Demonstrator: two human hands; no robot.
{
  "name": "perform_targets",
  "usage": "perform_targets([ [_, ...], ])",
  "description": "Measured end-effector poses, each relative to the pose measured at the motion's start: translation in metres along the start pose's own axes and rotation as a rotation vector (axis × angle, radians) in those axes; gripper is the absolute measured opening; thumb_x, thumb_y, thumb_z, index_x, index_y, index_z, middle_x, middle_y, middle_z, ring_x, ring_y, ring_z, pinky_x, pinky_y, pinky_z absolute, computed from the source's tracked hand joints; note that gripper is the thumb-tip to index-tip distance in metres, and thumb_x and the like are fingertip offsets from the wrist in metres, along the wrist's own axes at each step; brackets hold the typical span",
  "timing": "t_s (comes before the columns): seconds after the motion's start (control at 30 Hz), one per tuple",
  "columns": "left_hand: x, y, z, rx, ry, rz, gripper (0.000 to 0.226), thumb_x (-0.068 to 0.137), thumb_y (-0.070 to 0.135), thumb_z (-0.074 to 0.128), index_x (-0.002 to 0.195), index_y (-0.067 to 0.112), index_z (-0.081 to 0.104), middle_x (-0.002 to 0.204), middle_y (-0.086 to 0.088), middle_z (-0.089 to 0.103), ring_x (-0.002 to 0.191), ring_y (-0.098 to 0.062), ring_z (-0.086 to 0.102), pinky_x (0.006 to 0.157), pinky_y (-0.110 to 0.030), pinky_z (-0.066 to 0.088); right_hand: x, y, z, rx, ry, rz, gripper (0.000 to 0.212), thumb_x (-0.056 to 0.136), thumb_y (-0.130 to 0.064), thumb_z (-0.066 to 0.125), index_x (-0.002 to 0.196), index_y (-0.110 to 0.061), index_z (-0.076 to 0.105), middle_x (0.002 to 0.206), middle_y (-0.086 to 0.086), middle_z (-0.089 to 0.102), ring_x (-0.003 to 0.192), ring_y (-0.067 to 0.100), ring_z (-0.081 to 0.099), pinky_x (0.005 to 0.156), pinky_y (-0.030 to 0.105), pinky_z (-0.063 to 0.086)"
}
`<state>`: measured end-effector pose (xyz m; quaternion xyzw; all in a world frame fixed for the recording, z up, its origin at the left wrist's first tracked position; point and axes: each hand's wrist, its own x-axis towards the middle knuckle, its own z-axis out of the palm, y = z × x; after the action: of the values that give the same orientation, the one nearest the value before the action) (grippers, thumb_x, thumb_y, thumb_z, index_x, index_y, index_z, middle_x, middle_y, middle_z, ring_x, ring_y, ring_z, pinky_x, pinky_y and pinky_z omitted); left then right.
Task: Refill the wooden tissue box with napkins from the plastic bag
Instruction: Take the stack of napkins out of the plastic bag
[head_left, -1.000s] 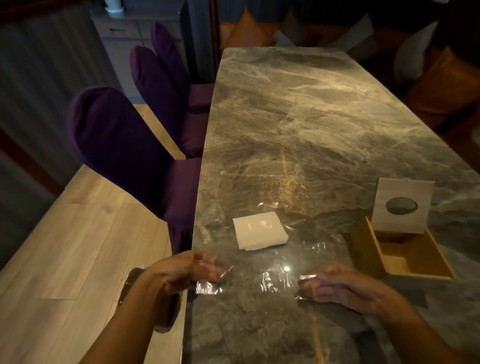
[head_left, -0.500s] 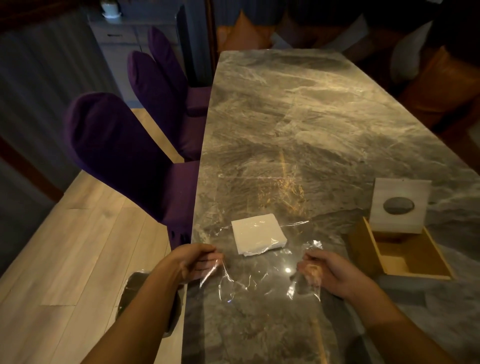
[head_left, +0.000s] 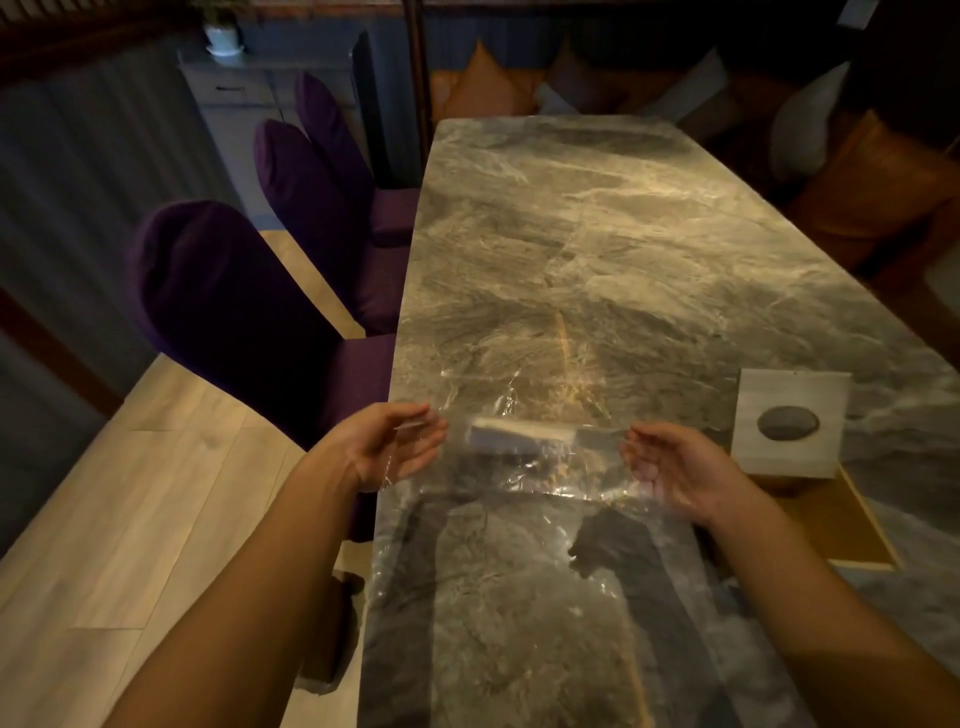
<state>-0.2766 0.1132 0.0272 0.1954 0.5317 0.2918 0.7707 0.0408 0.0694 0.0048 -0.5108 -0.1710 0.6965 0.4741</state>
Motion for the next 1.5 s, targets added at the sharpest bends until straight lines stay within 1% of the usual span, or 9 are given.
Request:
perform_targets([
  [0.1, -0.004, 0.008, 0.006, 0.024, -0.010, 0.078, 0.015, 0.088, 0.019, 0.055, 0.083, 0.008, 0.063, 0.080, -0.002, 0.072, 0.070, -0.011, 0.069, 0.064, -0.027, 0.055, -0.007, -0.015, 0.015, -0.062, -0.074, -0.082, 0.023, 0.064, -0.021, 0.078, 0.052, -0.006, 0.066, 0.046, 0.004, 0.065, 0.041, 0.011, 0.063, 0.041, 0.016, 0.051],
  [0.27, -0.008, 0.010, 0.006, -0.082, -0.098, 0.132, 0.026, 0.084, 0.012, 0.054, 0.107, 0.003, 0.061, 0.098, -0.008, 0.066, 0.068, -0.017, 0.072, 0.061, -0.028, 0.060, -0.004, -0.023, 0.011, -0.099, -0.047, -0.153, 0.036, 0.091, -0.010, 0.043, 0.061, -0.007, 0.062, 0.046, -0.003, 0.067, 0.043, 0.004, 0.063, 0.049, 0.018, 0.051],
  [0.4, -0.006, -0.004, -0.009, -0.068, -0.180, 0.202, 0.058, 0.073, 0.013, 0.057, 0.129, -0.001, 0.050, 0.129, -0.009, 0.060, 0.108, -0.018, 0.063, 0.081, -0.033, 0.058, -0.014, -0.009, 0.004, -0.037, -0.193, -0.172, 0.018, 0.049, -0.015, 0.084, 0.060, -0.007, 0.071, 0.061, 0.004, 0.071, 0.061, 0.014, 0.068, 0.064, 0.027, 0.057],
  [0.53, -0.003, -0.029, -0.029, -0.007, -0.198, 0.180, 0.026, 0.078, 0.008, 0.052, 0.101, -0.003, 0.056, 0.128, -0.016, 0.061, 0.109, -0.022, 0.065, 0.078, -0.034, 0.059, -0.021, 0.013, -0.012, -0.190, -0.191, -0.040, 0.047, 0.050, -0.011, 0.085, 0.089, 0.003, 0.065, 0.094, 0.020, 0.065, 0.095, 0.034, 0.059, 0.097, 0.048, 0.042],
  [0.7, 0.000, -0.060, -0.055, 0.246, -0.206, -0.032, 0.022, 0.050, 0.000, 0.083, 0.058, 0.006, 0.063, 0.093, -0.018, 0.068, 0.092, -0.026, 0.066, 0.071, -0.032, 0.060, -0.034, 0.045, -0.028, -0.366, -0.182, 0.195, 0.016, 0.064, 0.008, 0.062, 0.078, 0.003, 0.069, 0.101, 0.025, 0.068, 0.098, 0.037, 0.065, 0.086, 0.048, 0.052],
  [0.87, 0.006, -0.076, -0.063, 0.408, -0.047, -0.155, 0.015, 0.074, -0.005, 0.067, 0.086, 0.004, 0.065, 0.104, -0.019, 0.072, 0.091, -0.026, 0.070, 0.077, -0.035, 0.058, -0.031, 0.062, -0.041, -0.484, -0.126, 0.343, 0.044, 0.077, -0.025, 0.063, 0.109, 0.004, 0.060, 0.108, 0.029, 0.066, 0.099, 0.041, 0.064, 0.083, 0.047, 0.053],
  [1.17, 0.019, -0.069, -0.037, 0.407, 0.287, -0.087, 0.019, 0.090, 0.012, 0.053, 0.080, 0.001, 0.066, 0.066, -0.010, 0.061, 0.051, -0.017, 0.052, 0.045, -0.026, 0.049, -0.017, 0.067, -0.027, -0.425, 0.024, 0.214, 0.024, 0.091, -0.010, 0.049, 0.068, -0.008, 0.056, 0.051, 0.004, 0.065, 0.049, 0.016, 0.064, 0.058, 0.032, 0.050],
  [1.3, 0.012, -0.046, -0.023, 0.320, 0.263, -0.031, 0.017, 0.091, 0.008, 0.052, 0.077, 0.002, 0.059, 0.043, -0.005, 0.062, 0.032, -0.012, 0.056, 0.033, -0.020, 0.046, -0.019, 0.057, -0.019, -0.343, 0.016, 0.189, 0.024, 0.089, -0.011, 0.050, 0.066, -0.010, 0.058, 0.053, 0.005, 0.058, 0.056, 0.018, 0.064, 0.061, 0.031, 0.050],
  [1.5, 0.008, -0.009, -0.021, 0.117, 0.129, 0.025, 0.017, 0.090, 0.014, 0.052, 0.094, 0.002, 0.064, 0.067, -0.007, 0.074, 0.055, -0.017, 0.070, 0.055, -0.027, 0.057, -0.021, 0.018, -0.002, -0.164, -0.026, 0.091, 0.014, 0.086, -0.011, 0.054, 0.078, -0.007, 0.064, 0.063, 0.008, 0.072, 0.055, 0.018, 0.069, 0.050, 0.028, 0.058],
])
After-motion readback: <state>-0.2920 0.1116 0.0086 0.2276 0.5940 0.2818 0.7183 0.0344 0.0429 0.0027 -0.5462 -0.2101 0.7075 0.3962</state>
